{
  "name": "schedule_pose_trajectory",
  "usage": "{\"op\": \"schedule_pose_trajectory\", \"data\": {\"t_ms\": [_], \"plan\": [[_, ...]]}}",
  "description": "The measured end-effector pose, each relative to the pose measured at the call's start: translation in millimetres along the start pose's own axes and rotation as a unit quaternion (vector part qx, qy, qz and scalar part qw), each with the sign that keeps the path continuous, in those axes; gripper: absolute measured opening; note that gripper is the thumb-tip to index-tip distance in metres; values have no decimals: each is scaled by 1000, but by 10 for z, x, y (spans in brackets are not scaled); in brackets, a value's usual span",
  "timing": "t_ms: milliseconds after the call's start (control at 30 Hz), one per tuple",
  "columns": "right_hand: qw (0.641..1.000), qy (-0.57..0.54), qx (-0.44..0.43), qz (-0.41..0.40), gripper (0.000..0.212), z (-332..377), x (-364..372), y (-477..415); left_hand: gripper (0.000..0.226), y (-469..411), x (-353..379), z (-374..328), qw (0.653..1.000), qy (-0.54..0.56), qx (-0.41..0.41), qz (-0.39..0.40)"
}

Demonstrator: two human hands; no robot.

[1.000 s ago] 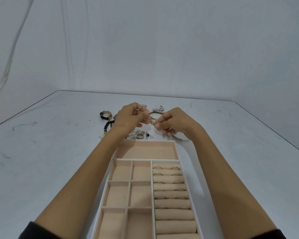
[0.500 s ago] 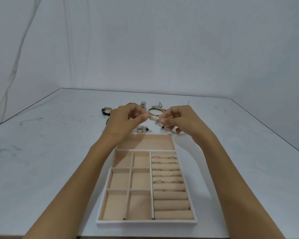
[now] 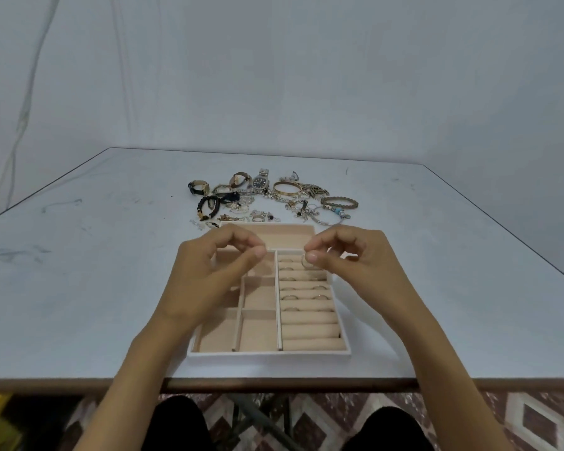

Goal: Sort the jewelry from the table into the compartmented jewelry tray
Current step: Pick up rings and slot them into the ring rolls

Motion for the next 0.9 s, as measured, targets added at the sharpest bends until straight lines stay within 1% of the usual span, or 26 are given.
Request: {"op": "schedule_pose_trajectory", "data": {"t_ms": [67,167,300,467,600,733,900], "plan": [[1000,1,-5,9,3,20,-25,129,2,136,-24,4,1000,25,-17,-1],[999,24,-3,26,6,12,-61,288,2,228,-58,26,1000,-13,-8,-17],[997,66,2,37,7,-31,-77,433,2,230,-57,45,999,-29,-3,-18],[995,95,-5,25,11,-68,-70,522,5,242,-62,55,999,-22,-7,-26],[989,146,-28,14,13,-73,-58,557,6,250,-67,66,999,-24,-8,-26],[981,187,-39,21,11,-54,-55,568,6,259,-64,66,999,-26,-5,-30],[980,194,-27,39,8,-21,-60,533,5,260,-63,72,999,-33,-5,-30]]}}
Point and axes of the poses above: each hand's wrist, its own y-axis away from the middle knuckle, its own x-axis out of the palm, z = x × y, the point moved 1 cm from there along -y, towards the middle knuckle, and after that the axes turned 1 degree about -x, right-handed, at the moved point
